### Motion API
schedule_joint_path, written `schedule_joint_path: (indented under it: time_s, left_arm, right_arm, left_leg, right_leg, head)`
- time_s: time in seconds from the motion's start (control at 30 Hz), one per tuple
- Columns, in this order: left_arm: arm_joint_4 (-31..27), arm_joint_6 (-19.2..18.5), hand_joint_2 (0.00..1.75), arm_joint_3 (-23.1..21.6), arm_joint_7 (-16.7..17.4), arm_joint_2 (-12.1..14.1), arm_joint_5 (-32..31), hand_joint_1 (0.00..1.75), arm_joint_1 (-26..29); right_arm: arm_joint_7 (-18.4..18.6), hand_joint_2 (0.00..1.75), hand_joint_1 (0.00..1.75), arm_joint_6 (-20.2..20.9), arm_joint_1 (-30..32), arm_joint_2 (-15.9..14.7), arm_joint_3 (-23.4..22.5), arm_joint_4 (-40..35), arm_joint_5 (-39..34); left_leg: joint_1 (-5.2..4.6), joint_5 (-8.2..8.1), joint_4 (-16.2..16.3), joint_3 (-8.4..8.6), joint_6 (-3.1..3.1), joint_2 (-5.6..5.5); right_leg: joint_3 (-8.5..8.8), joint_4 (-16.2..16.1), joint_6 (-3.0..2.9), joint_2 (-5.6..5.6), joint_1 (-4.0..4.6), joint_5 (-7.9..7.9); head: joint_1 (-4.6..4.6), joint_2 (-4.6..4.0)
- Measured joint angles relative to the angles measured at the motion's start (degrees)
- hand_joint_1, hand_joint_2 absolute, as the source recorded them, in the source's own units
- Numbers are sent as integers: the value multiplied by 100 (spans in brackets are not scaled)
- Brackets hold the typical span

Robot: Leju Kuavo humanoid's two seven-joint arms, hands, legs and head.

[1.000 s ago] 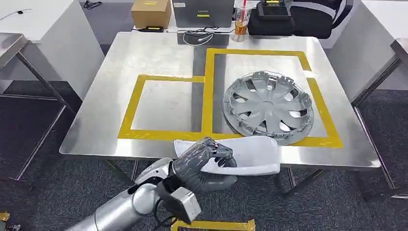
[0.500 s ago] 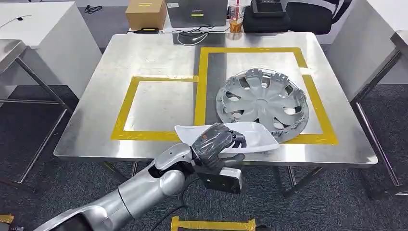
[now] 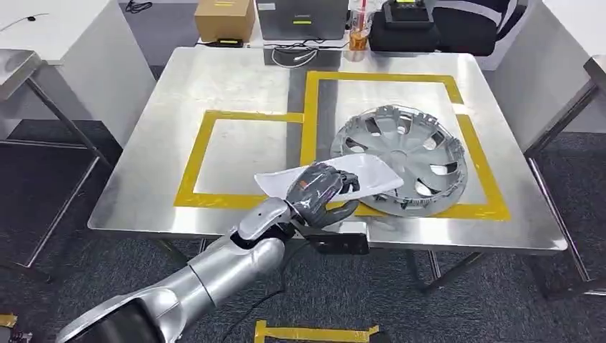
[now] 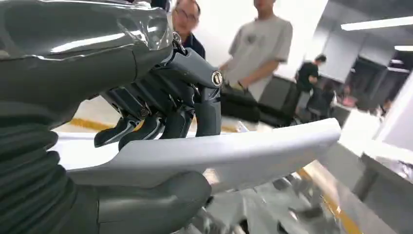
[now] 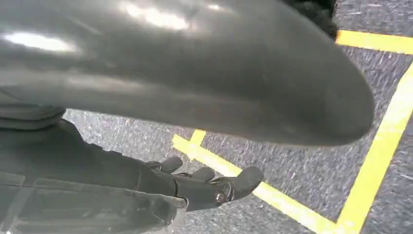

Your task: Take the parts from the cabinet and place them on the table.

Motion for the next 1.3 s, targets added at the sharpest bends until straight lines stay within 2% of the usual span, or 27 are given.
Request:
schedule_joint_path:
  time_s: [0.03, 0.07, 0.1, 0.13, 0.2, 0.23, 0.27, 0.3, 0.37, 0.4, 0.43, 0.47, 0.53, 0.57, 0.6, 0.63, 0.67, 0.73, 0.77, 1.0, 1.07, 1.1, 1.13, 1.17, 1.2, 1.23, 1.3]
  left_arm:
    - [71, 111, 175, 33, 48, -20, -69, 175, 19]
    - [149, 227, 175, 70, 99, -35, -132, 175, 38]
    - [227, 329, 175, 109, 151, -37, -180, 175, 54]
    - [297, 431, 175, 159, 188, -48, -221, 175, 62]
    - [407, 573, 175, 238, 317, -77, -352, 175, 52]
    - [460, 629, 175, 269, 383, -94, -410, 175, 36]
    - [514, 672, 175, 315, 424, -103, -453, 175, 10]
    - [566, 702, 175, 352, 474, -114, -516, 175, 8]
    - [683, 742, 175, 429, 588, -125, -639, 175, -6]
    - [748, 740, 175, 457, 643, -125, -709, 175, -24]
    - [809, 735, 175, 494, 698, -125, -773, 175, -39]
    - [872, 729, 175, 522, 721, -125, -809, 175, -67]
    - [1030, 683, 175, 568, 798, -118, -936, 175, -118]
    - [1106, 659, 175, 588, 824, -112, -973, 175, -117]
    - [1178, 633, 175, 599, 870, -99, -1038, 175, -118]
    - [1240, 600, 175, 606, 916, -92, -1120, 175, -131]
    - [1303, 569, 175, 612, 955, -92, -1186, 175, -157]
    - [1404, 519, 175, 647, 1052, -92, -1308, 175, -245]
    - [1454, 495, 175, 665, 1082, -88, -1360, 175, -298]
    - [1504, 484, 175, 678, 1111, -88, -1428, 175, -335]
    - [1602, 427, 175, 713, 1206, -61, -1581, 175, -350]
    - [1620, 414, 175, 732, 1239, -57, -1622, 175, -358]
    - [1742, 346, 175, 752, 1364, -61, -1769, 175, -435]
    - [1851, 298, 175, 767, 1419, -48, -1813, 175, -415]
    - [1887, 263, 175, 772, 1454, -44, -1848, 175, -413]
    - [1919, 231, 175, 780, 1497, -42, -1863, 175, -415]
    - [1959, 185, 175, 807, 1541, -42, -1896, 175, -436]
  right_arm:
    - [11, 0, 0, -7, 7, -11, -2, 11, 9]
    - [15, 0, 0, -9, 11, -11, -4, 13, 24]
    - [15, 0, 0, -11, 13, -13, -7, 15, 42]
    - [26, 0, 0, -13, 12, -20, -9, 20, 53]
    - [35, 0, 0, -15, 0, -33, -20, 28, 81]
    - [42, 0, 0, -17, -7, -33, -24, 31, 96]
    - [52, 0, 0, -17, -25, -18, -26, 33, 114]
    - [61, 0, 0, -17, -32, -11, -33, 33, 131]
    - [74, 0, 0, -17, -34, -9, -44, 33, 155]
    - [87, 0, 0, -15, -38, -5, -48, 31, 166]
    - [105, 0, 0, -17, -41, -2, -52, 35, 192]
    - [120, 0, 0, -15, -54, -2, -55, 37, 208]
    - [159, 0, 0, -11, -69, 11, -55, 37, 251]
    - [173, 0, 0, -11, -70, 13, -55, 37, 256]
    - [186, 0, 0, -11, -71, 13, -55, 37, 267]
    - [195, 0, 0, -11, -71, 15, -57, 37, 291]
    - [203, 0, 0, -11, -78, 15, -61, 37, 306]
    - [216, 0, 0, -7, -105, 35, -81, 37, 350]
    - [221, 0, 0, 9, -122, 68, -90, 37, 361]
    - [236, 0, 0, 18, -137, 65, -101, 39, 381]
    - [256, 0, 0, 35, -141, 96, -124, 39, 448]
    - [256, 0, 0, 37, -151, 98, -140, 39, 457]
    - [286, 0, 0, 42, -183, 81, -159, 39, 505]
    - [299, 0, 0, 44, -173, 70, -166, 39, 525]
    - [319, 0, 0, 53, -173, 65, -173, 39, 542]
    - [332, 0, 0, 68, -181, 55, -181, 41, 551]
    - [356, 0, 0, 77, -211, 35, -188, 41, 564]
  left_leg:
    - [-10, -3, 1, -3, 0, -3]
    - [-11, -6, 8, -12, 0, -6]
    - [-11, -7, 15, -16, -2, -8]
    - [-5, -17, 29, -16, -17, -12]
    - [19, -69, 121, -30, -82, -30]
    - [9, -122, 215, -66, -134, -32]
    - [-31, -170, 294, -132, -177, -37]
    - [-26, -174, 308, -143, -185, -36]
    - [-3, -171, 301, -140, -193, -30]
    - [22, -194, 324, -155, -215, -28]
    - [29, -272, 418, -183, -263, -30]
    - [45, -440, 672, -321, -306, -29]
    - [85, -856, 1599, -754, -367, -29]
    - [93, -957, 1969, -940, -380, -29]
    - [95, -930, 2118, -1040, -380, -29]
    - [96, -790, 1967, -994, -365, -29]
    - [95, -550, 1570, -821, -336, -30]
    - [66, -79, 527, -317, -208, -38]
    - [42, -167, 338, -216, -175, -31]
    - [8, -156, 321, -235, -165, -26]
    - [-22, -156, 314, -230, -142, -28]
    - [-20, -117, 235, -157, -110, -28]
    - [21, 5, 71, -75, -48, -26]
    - [-7, -1, 79, -84, -39, -34]
    - [-8, -4, 85, -84, -43, -41]
    - [-7, -9, 95, -84, -48, -45]
    - [-5, -49, 167, -93, -91, -57]
  right_leg:
    - [-236, 468, -1, 0, -4, -160]
    - [-412, 792, 28, 0, -5, -240]
    - [-460, 857, 72, -2, -10, -219]
    - [-352, 624, 142, -4, -33, -88]
    - [148, -347, 277, -15, -86, 303]
    - [356, -780, 289, -31, -109, 383]
    - [386, -770, 201, 1, -58, 366]
    - [364, -754, 134, 3, -66, 375]
    - [357, -754, 73, 11, -31, 380]
    - [367, -766, 35, 14, -94, 393]
    - [373, -769, 16, 22, -81, 398]
    - [377, -769, -10, 21, -82, 389]
    - [375, -768, -32, 21, -74, 391]
    - [375, -767, -34, 21, -73, 389]
    - [375, -767, -34, 21, -73, 388]
    - [378, -767, -33, 25, -73, 388]
    - [382, -767, -33, 35, -68, 388]
    - [390, -774, -32, 48, -62, 388]
    - [380, -775, -20, 50, -41, 393]
    - [367, -782, -2, 47, -56, 400]
    - [386, -828, 90, 43, -66, 417]
    - [405, -862, 119, 43, -50, 432]
    - [-33, 17, 36, 8, -43, 8]
    - [-491, 914, 59, 7, -45, -238]
    - [-469, 837, 104, 5, -47, -168]
    - [-305, 493, 160, 3, -48, -1]
    - [215, -566, 244, -15, -64, 398]
  head:
    - [-9, 0]
    - [-4, 0]
    - [-4, 0]
    - [-5, 0]
    - [-7, 0]
    - [4, 0]
    - [15, 0]
    - [-13, 0]
    - [-7, 0]
    - [-7, 0]
    - [-9, 0]
    - [-33, 0]
    - [-28, 0]
    - [-31, 0]
    - [-31, 0]
    - [-33, 0]
    - [-33, 0]
    - [-31, 0]
    - [-15, 0]
    - [-33, 0]
    - [-35, 0]
    - [-39, 0]
    - [2, 0]
    - [4, 0]
    - [-7, 0]
    - [2, 0]
    - [0, 0]
